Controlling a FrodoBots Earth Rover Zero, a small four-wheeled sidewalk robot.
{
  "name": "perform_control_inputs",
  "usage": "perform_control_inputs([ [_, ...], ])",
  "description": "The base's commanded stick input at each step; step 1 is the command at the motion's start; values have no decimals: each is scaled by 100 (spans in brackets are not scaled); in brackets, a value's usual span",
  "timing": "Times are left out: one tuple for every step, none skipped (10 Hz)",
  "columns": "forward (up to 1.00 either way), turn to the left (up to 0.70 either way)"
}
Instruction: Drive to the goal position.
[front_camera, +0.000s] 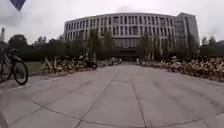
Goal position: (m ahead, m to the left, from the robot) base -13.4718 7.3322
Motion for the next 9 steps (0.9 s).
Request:
perform_control_inputs([
  [60, 1],
  [60, 1],
  [60, 1],
  [60, 1],
  [60, 1],
  [60, 1],
  [60, 1],
  [60, -3],
  [60, -8],
])
